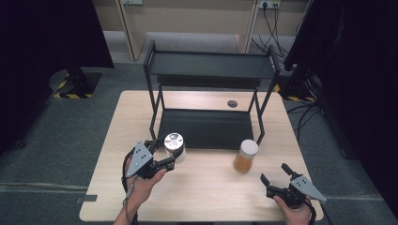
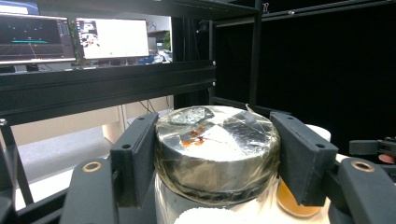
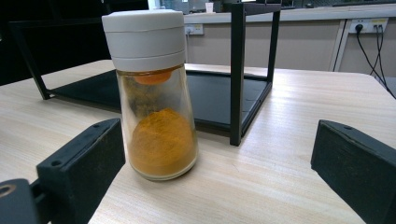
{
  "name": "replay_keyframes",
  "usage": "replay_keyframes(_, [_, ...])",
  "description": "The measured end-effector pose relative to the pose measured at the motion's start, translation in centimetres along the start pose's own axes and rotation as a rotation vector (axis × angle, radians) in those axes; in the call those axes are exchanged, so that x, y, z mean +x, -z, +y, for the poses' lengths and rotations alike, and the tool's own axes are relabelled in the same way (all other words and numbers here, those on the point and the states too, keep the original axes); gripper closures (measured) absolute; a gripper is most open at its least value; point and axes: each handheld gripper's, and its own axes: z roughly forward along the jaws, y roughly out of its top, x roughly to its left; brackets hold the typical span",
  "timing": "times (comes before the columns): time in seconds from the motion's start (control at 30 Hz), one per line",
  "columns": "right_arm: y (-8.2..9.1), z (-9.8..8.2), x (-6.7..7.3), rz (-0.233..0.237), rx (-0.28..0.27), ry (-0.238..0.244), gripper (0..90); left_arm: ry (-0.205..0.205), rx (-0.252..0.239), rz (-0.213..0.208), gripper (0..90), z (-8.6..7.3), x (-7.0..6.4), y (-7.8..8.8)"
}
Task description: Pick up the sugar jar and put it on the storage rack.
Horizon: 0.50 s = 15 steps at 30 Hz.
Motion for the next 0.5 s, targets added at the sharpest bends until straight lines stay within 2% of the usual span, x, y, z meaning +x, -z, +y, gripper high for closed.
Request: replay_keyframes(0.5, [0.0,0.0,0.0,0.0,-0.002,-0.002,3.1,-0.019,-0.018,0.042,35.3,1.7,0.1,-0.8])
